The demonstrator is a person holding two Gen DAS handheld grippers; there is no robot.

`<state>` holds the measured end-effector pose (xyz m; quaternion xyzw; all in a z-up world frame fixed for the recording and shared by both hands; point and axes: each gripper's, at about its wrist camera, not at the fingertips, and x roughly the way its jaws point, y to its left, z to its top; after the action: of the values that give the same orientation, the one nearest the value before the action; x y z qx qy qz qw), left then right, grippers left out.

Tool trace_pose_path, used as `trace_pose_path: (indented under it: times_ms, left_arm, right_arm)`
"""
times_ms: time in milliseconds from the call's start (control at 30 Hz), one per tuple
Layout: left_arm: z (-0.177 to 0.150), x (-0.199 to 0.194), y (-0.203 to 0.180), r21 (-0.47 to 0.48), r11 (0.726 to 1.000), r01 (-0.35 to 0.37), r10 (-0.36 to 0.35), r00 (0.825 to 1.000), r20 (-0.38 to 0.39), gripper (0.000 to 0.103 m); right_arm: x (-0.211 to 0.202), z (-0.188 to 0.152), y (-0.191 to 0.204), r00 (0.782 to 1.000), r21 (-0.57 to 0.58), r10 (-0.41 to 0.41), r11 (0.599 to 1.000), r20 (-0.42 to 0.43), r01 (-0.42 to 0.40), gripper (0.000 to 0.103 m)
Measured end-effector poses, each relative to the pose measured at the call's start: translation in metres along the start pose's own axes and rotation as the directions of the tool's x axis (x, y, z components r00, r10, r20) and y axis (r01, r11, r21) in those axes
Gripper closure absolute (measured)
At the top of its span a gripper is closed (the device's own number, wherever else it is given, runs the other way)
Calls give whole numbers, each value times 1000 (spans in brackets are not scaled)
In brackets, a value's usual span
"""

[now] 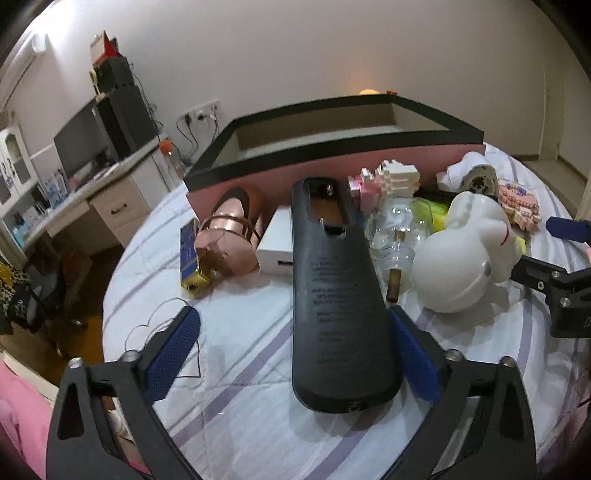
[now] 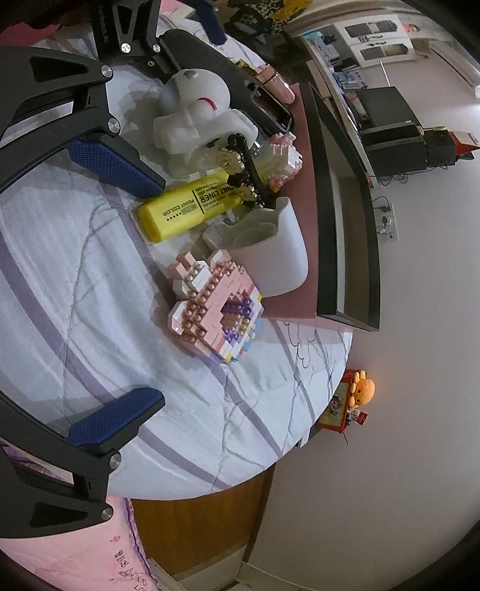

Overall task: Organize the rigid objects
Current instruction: 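Lower the left tool onto the black remote control and close on it, then close the right tool on the pink lego ring while the left tool holds the remote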

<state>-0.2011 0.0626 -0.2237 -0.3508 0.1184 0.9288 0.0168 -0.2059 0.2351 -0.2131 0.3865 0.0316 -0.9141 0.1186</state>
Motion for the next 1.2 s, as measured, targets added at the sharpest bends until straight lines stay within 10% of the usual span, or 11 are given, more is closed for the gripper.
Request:
trace_pose_path:
  times_ms: [167,467,567,867,1200]
  left_arm:
    - [1,1,0,-12,1000,9,-9,1000,21,30]
    - [10,2,1,-40,998,44,-42,999,31,35]
    - [11,4,3,-59,991,122,-120,992,33,59]
    - [0,1,3,-82,988,133,-128,990,65,59]
    - [-2,0,6,-87,985,151,-145,987,73,59]
  right_arm:
    - [-1,-4,-2,1000,-16,24,1000,16,-23,0]
    - [-2,-7,-3,998,-33,36,999,42,-34,0]
    - [-3,-8,-5,997,-19,52,999,54,-51,0]
    - [-12,-3,-25,986,142,131,979,100,-145,0]
    - [0,28,-11,998,30,-15,999,56,13,0]
